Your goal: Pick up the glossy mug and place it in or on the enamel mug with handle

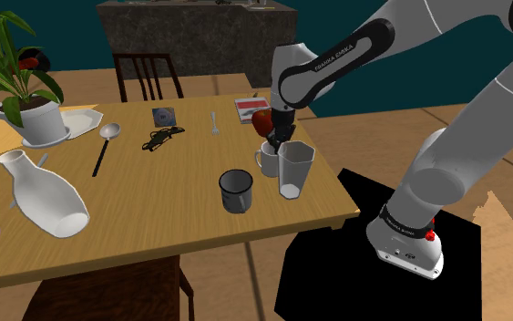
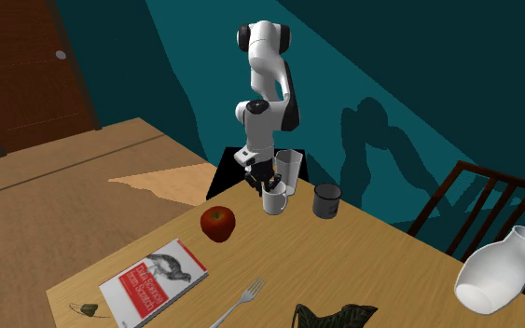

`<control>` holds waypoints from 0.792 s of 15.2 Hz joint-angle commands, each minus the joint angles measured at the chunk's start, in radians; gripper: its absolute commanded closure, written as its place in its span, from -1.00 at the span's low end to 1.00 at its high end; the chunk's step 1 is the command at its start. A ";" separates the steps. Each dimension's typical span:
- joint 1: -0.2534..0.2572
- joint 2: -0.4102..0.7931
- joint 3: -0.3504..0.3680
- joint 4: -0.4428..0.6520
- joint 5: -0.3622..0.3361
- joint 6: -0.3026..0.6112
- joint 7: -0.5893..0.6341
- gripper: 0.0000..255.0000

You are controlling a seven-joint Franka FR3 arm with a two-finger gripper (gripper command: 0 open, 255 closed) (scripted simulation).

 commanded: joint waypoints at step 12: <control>0.000 -0.043 -0.003 0.032 -0.001 -0.075 0.002 1.00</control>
